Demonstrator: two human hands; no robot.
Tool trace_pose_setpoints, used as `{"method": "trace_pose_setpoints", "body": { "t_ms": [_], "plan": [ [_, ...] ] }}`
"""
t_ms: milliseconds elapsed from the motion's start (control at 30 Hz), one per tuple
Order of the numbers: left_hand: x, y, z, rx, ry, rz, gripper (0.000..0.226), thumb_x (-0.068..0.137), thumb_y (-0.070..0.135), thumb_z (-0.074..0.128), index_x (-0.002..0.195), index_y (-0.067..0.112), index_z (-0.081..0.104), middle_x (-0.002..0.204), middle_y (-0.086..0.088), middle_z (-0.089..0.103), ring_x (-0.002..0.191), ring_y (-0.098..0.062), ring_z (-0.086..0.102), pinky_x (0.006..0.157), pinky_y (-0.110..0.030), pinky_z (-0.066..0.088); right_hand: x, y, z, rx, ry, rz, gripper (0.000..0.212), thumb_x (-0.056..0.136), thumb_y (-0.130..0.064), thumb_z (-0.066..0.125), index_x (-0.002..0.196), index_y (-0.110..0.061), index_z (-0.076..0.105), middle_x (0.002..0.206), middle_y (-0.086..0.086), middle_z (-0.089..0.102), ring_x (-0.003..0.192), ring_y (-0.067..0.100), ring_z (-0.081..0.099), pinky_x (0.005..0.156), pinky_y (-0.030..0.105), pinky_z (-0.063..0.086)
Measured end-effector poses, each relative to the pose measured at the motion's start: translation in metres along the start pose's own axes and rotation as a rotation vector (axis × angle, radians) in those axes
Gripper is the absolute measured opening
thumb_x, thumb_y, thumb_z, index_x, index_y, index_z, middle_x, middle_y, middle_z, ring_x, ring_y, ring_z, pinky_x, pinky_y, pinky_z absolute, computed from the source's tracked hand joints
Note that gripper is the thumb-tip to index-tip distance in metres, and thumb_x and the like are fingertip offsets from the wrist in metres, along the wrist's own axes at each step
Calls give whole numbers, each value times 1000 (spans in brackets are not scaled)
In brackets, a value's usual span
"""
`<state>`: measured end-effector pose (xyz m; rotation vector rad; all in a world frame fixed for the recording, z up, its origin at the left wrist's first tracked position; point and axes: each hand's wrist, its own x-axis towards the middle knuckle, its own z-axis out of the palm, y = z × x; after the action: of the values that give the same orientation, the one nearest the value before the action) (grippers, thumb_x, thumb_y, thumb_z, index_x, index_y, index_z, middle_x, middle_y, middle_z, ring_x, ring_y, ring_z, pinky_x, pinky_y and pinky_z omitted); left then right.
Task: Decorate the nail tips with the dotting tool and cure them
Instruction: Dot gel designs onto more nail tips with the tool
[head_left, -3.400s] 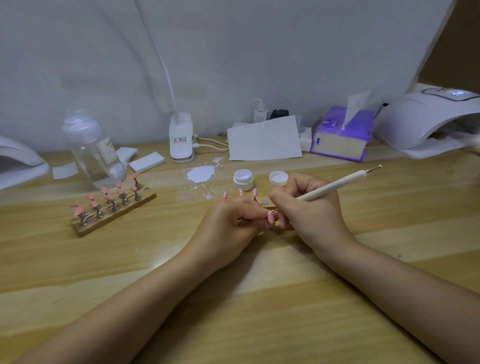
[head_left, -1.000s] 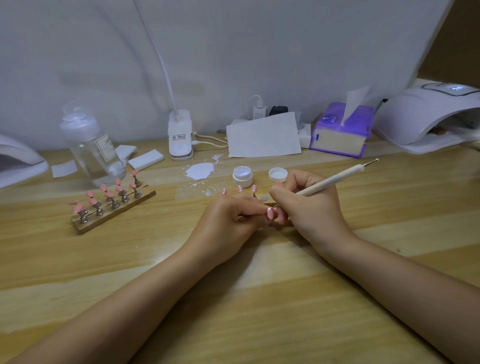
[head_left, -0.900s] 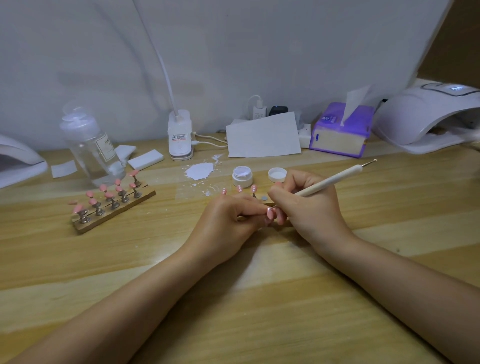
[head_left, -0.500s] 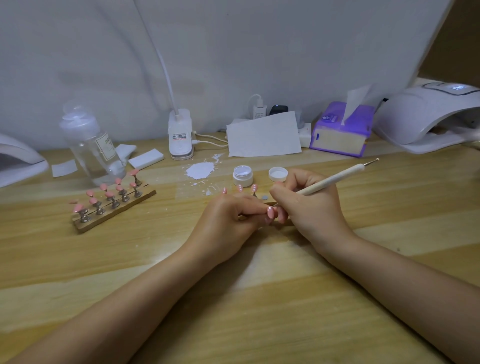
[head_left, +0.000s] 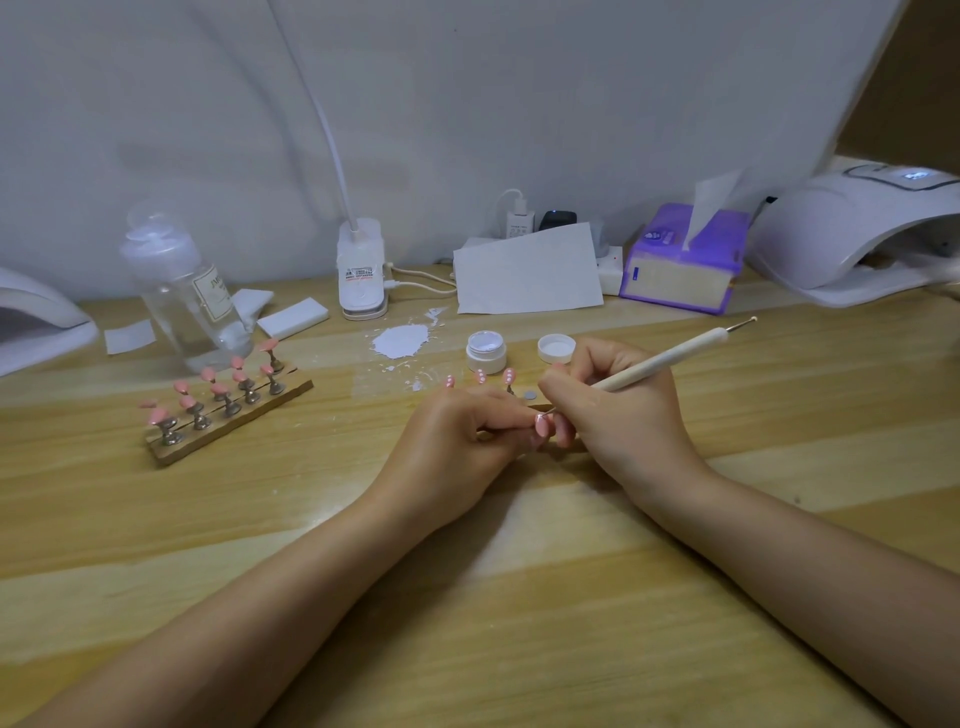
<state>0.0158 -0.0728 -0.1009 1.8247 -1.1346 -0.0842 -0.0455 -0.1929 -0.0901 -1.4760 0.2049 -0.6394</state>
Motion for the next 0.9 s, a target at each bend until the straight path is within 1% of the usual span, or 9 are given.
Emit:
{"method": "trace_pose_setpoints", "body": {
  "t_ms": [67, 267, 367, 467, 533, 633, 733, 867, 900],
  "plan": [
    [0, 0, 0, 1, -4, 0, 16, 80, 1, 67, 83, 14, 75, 80, 7, 69, 75, 6, 59, 75, -13, 45, 0, 0, 0, -3, 3, 3, 38, 71, 7, 54, 46, -13, 33, 35, 6, 39, 34, 17, 47, 40, 19, 42],
    [0, 2, -1, -3, -10, -17, 15, 80, 1, 67, 84, 12, 75, 82, 5, 69, 76, 4, 59, 76, -13, 45, 0, -1, 0, 4, 5, 9, 38, 73, 7, 54, 47, -13, 33, 33, 5, 40, 33, 15, 48, 40, 17, 41],
    [0, 3, -1, -15, -13, -36, 11, 81, 5, 67, 85, 11, 75, 84, 0, 71, 78, -4, 62, 75, -15, 45, -1, -3, -1, 10, 5, 2, 36, 74, 8, 53, 50, -10, 32, 32, 3, 39, 30, 11, 47, 37, 14, 40],
    [0, 3, -1, -31, -14, -38, 12, 81, 4, 66, 84, 11, 75, 83, -3, 72, 79, -10, 64, 76, -19, 45, -2, -3, -1, -31, -14, -31, 37, 74, 10, 51, 50, -9, 31, 30, -1, 36, 26, 4, 41, 34, 10, 33],
    [0, 4, -1, -36, -18, -28, 12, 80, 3, 67, 83, 12, 75, 82, -1, 71, 77, -7, 63, 76, -19, 45, -3, -3, 0, -49, -24, -48, 38, 74, 10, 52, 49, -10, 31, 29, -3, 36, 25, 2, 40, 34, 10, 32],
    [0, 4, -2, -41, -24, -14, 15, 80, 2, 66, 82, 13, 75, 80, 0, 71, 75, -1, 61, 76, -19, 46, -3, -3, 0, -33, -27, -48, 38, 73, 8, 53, 49, -9, 31, 29, -2, 37, 26, 3, 41, 35, 12, 37],
    [0, 3, -1, -38, -23, -10, 15, 80, 2, 66, 82, 14, 75, 80, -1, 71, 76, -7, 63, 77, -25, 48, -3, -2, 0, -8, -30, -40, 37, 73, 7, 53, 48, -9, 31, 29, 0, 38, 28, 5, 42, 37, 12, 40],
    [0, 3, -1, -33, -20, 2, 18, 80, -1, 66, 81, 15, 75, 79, -1, 71, 75, -1, 62, 76, -19, 47, -2, -1, 1, -4, -25, -32, 37, 73, 6, 54, 48, -10, 31, 29, 0, 39, 29, 7, 44, 39, 16, 42],
    [0, 3, -1, -33, -18, 2, 18, 80, -1, 66, 81, 15, 75, 79, -1, 71, 75, -2, 62, 76, -19, 47, -2, -1, 1, -7, -24, -31, 37, 72, 5, 54, 48, -10, 32, 29, 0, 39, 29, 8, 45, 39, 16, 42]
  ]
}}
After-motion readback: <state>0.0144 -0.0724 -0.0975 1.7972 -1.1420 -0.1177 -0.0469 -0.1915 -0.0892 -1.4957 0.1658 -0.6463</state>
